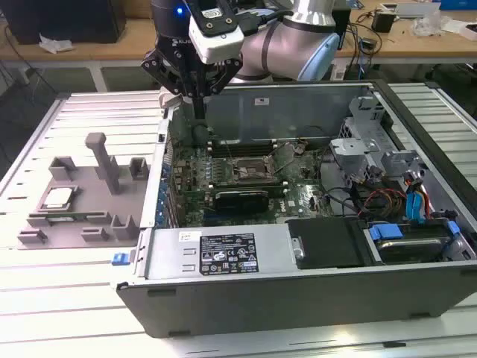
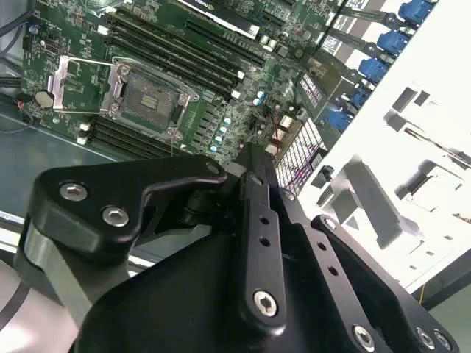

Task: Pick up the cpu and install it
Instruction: 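Reach for the cpu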

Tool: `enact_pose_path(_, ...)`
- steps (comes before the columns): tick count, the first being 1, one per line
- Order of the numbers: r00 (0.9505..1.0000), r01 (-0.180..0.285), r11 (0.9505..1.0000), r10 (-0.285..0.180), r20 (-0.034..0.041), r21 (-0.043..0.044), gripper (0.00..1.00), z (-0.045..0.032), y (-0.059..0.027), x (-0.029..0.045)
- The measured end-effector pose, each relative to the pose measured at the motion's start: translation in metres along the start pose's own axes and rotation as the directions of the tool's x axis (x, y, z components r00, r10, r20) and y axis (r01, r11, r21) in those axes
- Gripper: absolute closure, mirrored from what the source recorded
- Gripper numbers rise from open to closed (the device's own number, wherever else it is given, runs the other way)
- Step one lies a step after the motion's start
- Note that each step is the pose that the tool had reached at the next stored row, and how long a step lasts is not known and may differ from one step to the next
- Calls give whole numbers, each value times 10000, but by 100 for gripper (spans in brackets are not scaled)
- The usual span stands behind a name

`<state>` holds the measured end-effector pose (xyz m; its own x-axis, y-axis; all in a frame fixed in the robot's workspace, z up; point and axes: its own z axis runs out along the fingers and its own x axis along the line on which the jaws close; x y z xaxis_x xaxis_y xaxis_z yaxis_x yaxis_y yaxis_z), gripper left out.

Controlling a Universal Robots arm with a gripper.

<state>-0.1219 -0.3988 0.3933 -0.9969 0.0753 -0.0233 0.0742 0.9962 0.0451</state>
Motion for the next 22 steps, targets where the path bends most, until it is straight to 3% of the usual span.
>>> enact_pose_path(14,10000,-2,10000,2,0,1,89,0,0,8)
enact_pose_path(18,10000,0,10000,0,0,0,89,-2,-2,60)
enact_pose_path(22,10000,0,10000,0,0,0,89,-4,-5,161)
